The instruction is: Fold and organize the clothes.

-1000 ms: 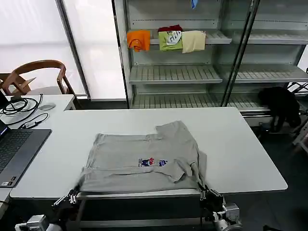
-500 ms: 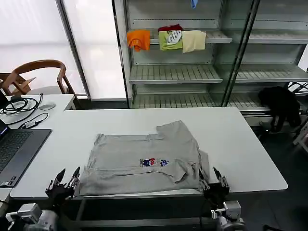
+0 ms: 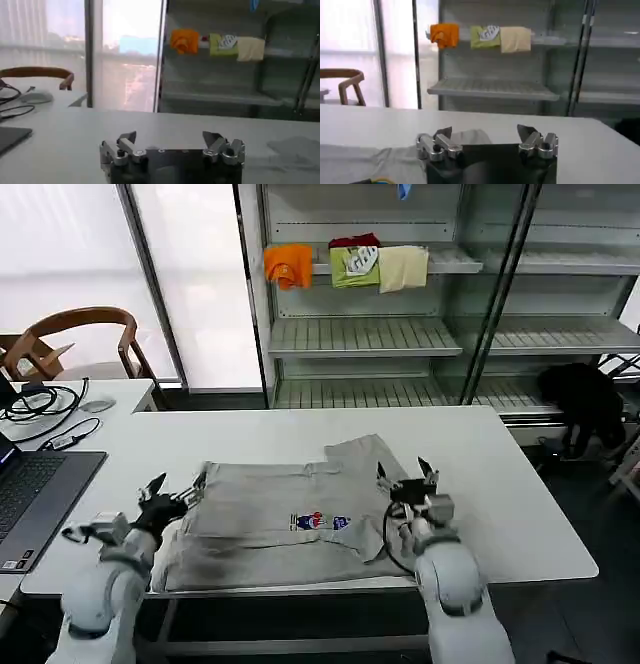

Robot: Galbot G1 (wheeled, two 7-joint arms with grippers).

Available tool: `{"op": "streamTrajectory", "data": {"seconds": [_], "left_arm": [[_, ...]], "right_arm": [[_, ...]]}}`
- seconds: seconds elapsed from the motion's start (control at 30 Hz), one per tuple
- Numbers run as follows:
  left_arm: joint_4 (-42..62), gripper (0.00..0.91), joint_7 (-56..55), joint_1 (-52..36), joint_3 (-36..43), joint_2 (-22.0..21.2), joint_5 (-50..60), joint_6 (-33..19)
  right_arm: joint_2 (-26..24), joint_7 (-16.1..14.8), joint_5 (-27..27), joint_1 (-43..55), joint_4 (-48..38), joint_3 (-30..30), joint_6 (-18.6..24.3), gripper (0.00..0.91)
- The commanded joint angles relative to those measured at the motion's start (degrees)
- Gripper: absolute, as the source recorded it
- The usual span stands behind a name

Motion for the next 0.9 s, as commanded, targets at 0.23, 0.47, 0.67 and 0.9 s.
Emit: {"op": "streamTrajectory", "data": {"seconds": [0.23,0.47,0.67,0.9], "left_arm": [[29.85,0.907,4.09,-20.05,5.44,-0.27,10.64,1.68],[31.14,0.907,4.27,-20.34,5.55,-0.62,12.83,1.35],[30.92,0.141,4.54,-19.81,5.48,-0.54,12.77,0.93],[28.52,0.01,5.42,-18.67,5.69,-0.62,11.97,1.04]], "right_arm": [[4.39,1.19,0.3,22.99,-36.45,0.2,1.26,0.907],[4.39,1.41,0.01,23.34,-38.89,0.17,2.45,0.907],[4.39,-0.31,-1.92,22.81,-38.79,-0.11,2.6,0.0],[4.39,-2.19,-1.59,21.1,-35.89,-0.4,1.12,0.0]]}}
